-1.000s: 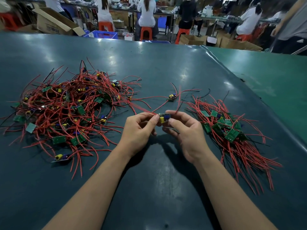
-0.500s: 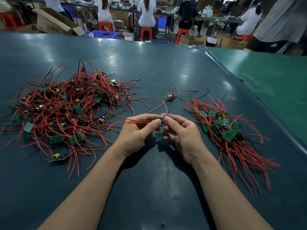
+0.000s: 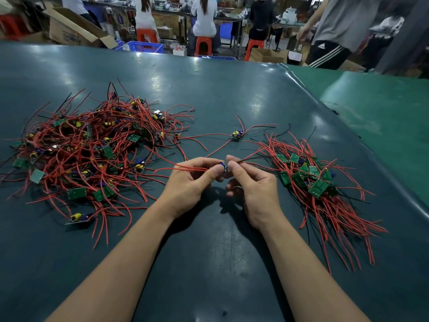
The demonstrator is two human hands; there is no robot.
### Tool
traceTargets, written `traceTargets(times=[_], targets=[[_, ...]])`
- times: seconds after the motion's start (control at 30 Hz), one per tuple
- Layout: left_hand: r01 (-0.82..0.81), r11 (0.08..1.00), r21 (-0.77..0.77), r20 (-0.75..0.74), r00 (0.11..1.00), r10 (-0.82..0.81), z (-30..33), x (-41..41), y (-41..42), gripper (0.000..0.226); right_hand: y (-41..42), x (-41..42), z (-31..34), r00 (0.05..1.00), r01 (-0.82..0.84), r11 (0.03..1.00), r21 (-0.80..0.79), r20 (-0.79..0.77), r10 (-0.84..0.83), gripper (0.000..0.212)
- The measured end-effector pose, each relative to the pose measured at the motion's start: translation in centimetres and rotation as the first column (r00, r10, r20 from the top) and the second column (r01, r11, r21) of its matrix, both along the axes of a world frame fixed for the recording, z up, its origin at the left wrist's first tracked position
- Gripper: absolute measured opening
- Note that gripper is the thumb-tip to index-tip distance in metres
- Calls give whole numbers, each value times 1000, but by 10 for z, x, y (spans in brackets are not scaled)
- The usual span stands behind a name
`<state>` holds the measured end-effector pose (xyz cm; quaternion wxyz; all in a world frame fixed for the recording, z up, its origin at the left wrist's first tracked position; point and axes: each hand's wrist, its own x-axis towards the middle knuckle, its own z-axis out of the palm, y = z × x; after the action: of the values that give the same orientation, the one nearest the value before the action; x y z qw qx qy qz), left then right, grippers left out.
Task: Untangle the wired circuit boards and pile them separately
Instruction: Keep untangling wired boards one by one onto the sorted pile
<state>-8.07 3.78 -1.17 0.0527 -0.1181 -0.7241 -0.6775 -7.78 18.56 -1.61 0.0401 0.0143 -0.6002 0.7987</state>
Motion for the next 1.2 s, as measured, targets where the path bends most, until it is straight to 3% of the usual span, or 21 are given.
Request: traceTargets(times=[0.2,0.43,0.6,0.8,1.03,1.2], targets=[[-24,1000,2,14,1000,24,1,2,2,14,-2,-3,-2,974,226,973,-39,-9,-227,18],[-32,999,6,58,998,31,2,5,2,13,4,-11,-6,859,500,866,7,-126,-495,12],[-29,1000,-2,81,996,30,0,5,1,11,6,-12,-11,872,486,858,167,-160,-463,9],[-24,1000,4,81,996,24,0,4,1,9,10,-16,-9,881,470,882,12,-69,-469,23],[6,1000,-8,92,996,-6,1,4,3,13,8,-17,-10,832,549,827,125,-178,-525,41],[-1,1000,-3,65,998,2,2,4,1,13,14,-20,-8,842,538,839,79,-103,-530,41]])
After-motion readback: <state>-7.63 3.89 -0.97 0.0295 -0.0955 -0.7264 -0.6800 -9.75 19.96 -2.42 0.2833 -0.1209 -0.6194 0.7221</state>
